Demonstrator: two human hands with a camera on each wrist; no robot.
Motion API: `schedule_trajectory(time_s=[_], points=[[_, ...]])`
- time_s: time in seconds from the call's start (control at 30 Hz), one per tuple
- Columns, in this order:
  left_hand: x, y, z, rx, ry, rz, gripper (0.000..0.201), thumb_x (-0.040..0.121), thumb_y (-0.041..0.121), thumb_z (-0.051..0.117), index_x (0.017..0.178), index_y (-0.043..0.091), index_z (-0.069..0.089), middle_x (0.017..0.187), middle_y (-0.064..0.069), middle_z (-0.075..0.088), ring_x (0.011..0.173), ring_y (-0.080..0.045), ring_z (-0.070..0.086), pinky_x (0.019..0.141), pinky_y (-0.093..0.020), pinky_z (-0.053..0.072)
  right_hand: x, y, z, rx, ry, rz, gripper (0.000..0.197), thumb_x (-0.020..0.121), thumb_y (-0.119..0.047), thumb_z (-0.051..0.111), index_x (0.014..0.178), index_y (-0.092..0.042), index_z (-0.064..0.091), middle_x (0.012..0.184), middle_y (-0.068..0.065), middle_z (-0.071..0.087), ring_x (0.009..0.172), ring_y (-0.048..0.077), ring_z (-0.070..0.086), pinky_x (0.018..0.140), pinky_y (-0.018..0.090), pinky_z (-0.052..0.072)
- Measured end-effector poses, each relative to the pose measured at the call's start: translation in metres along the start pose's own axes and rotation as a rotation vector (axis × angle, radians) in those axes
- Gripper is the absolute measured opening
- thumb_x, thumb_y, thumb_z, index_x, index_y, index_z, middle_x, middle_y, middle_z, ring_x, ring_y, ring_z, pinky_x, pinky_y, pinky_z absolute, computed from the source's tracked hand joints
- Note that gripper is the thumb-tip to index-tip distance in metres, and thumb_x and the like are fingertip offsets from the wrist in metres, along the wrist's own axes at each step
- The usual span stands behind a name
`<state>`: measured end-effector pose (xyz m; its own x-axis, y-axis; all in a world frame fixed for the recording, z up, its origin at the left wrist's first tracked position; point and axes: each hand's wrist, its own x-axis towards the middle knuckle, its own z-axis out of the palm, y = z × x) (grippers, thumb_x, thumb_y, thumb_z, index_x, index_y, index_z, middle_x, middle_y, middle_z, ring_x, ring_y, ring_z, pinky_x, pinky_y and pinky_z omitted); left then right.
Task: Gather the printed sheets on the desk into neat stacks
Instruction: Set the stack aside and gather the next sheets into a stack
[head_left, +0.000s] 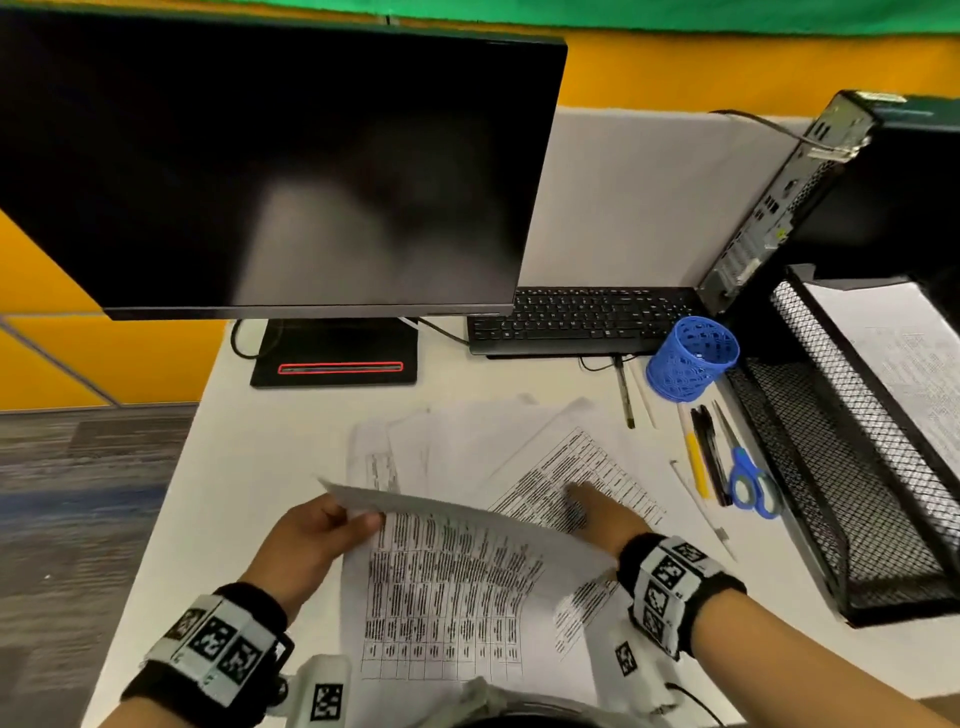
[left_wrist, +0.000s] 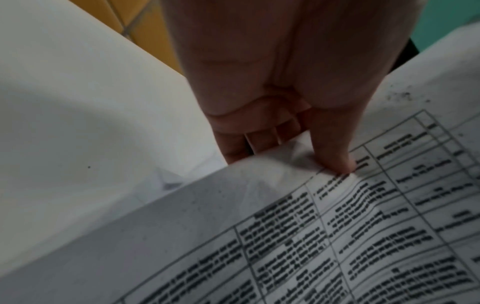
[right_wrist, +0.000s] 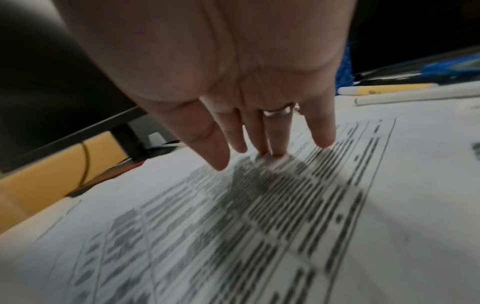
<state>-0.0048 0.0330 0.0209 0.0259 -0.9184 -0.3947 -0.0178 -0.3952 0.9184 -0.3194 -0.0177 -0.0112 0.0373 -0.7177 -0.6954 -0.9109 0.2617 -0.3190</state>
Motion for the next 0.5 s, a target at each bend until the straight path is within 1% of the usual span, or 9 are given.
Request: schedule_trajectory(time_s=[0.07,0.1,0.17,0.2,0.27,0.3,0.37,0.43,0.5], points=[[0.001,0.0,0.004,0.063,-0.055,-0.007,0.041,0.052,0.04,0.078,0.084,0.015,0.077,0.089,-0.002,0.077,0.086,-0.011,0.071,0.083,-0.025,0.048,-0.003,-0.006,0.005,-0.035,-0.054,-0.031,0.068,0.089,-0.012,0.046,0.148,-0.032,0.017,0.157,-0.001,0.019,0.14,0.022,0.03,0.112,0.03,0.029],[0.001,-0.001,0.006,0.069,-0.076,-0.022,0.044,0.049,0.043,0.078,0.084,0.017,0.077,0.091,-0.002,0.077,0.087,-0.009,0.07,0.084,-0.025,0.047,-0.005,-0.008,0.008,-0.047,-0.066,-0.048,0.065,0.09,-0.014,0.047,0.147,-0.032,0.021,0.155,-0.001,0.025,0.138,0.021,0.034,0.111,0.03,0.031],[0.0,-0.002,0.011,0.081,-0.117,-0.058,0.053,0.045,0.047,0.084,0.087,0.016,0.077,0.095,-0.003,0.077,0.091,-0.011,0.07,0.088,-0.027,0.046,-0.007,-0.007,0.007,-0.006,0.007,-0.084,0.055,0.09,-0.017,0.048,0.142,-0.031,0.036,0.15,-0.002,0.037,0.134,0.02,0.041,0.11,0.03,0.035],[0.0,-0.004,0.012,0.096,-0.142,-0.06,0.061,0.042,0.055,0.084,0.088,0.017,0.077,0.096,-0.002,0.076,0.092,-0.012,0.069,0.088,-0.027,0.045,-0.006,-0.005,0.003,0.047,0.064,-0.073,0.05,0.09,-0.018,0.05,0.138,-0.03,0.043,0.147,-0.003,0.042,0.13,0.019,0.045,0.108,0.03,0.037],[-0.003,-0.006,0.017,0.118,-0.16,-0.089,0.063,0.035,0.064,0.081,0.086,0.027,0.077,0.096,0.003,0.076,0.093,-0.009,0.068,0.089,-0.025,0.044,0.0,0.005,-0.012,0.121,0.185,-0.026,0.046,0.088,-0.016,0.053,0.133,-0.025,0.049,0.141,0.0,0.049,0.122,0.021,0.052,0.099,0.027,0.043],[-0.005,-0.006,0.018,0.118,-0.157,-0.111,0.058,0.034,0.063,0.08,0.084,0.034,0.077,0.096,0.007,0.076,0.094,-0.007,0.068,0.091,-0.026,0.044,0.005,0.012,-0.021,0.145,0.243,0.009,0.045,0.087,-0.013,0.053,0.131,-0.021,0.05,0.137,0.005,0.053,0.117,0.024,0.055,0.094,0.028,0.045],[-0.008,-0.006,0.019,0.122,-0.155,-0.139,0.051,0.034,0.061,0.079,0.082,0.041,0.076,0.095,0.012,0.076,0.098,-0.005,0.066,0.095,-0.027,0.043,0.017,0.027,-0.036,0.178,0.315,0.077,0.042,0.087,-0.013,0.053,0.129,-0.015,0.05,0.132,0.013,0.055,0.114,0.029,0.056,0.094,0.032,0.046],[-0.009,-0.009,0.019,0.133,-0.155,-0.137,0.061,0.031,0.068,0.079,0.085,0.04,0.075,0.098,0.011,0.076,0.1,-0.006,0.065,0.093,-0.028,0.042,0.026,0.039,-0.042,0.215,0.346,0.126,0.045,0.088,-0.018,0.053,0.132,-0.016,0.047,0.133,0.015,0.053,0.116,0.032,0.054,0.097,0.037,0.046],[-0.01,-0.011,0.018,0.128,-0.147,-0.132,0.07,0.028,0.075,0.077,0.087,0.037,0.076,0.1,0.008,0.076,0.102,-0.009,0.066,0.092,-0.028,0.042,0.034,0.047,-0.044,0.2,0.368,0.145,0.054,0.084,-0.02,0.059,0.135,-0.02,0.044,0.134,0.014,0.051,0.118,0.033,0.052,0.098,0.041,0.046]])
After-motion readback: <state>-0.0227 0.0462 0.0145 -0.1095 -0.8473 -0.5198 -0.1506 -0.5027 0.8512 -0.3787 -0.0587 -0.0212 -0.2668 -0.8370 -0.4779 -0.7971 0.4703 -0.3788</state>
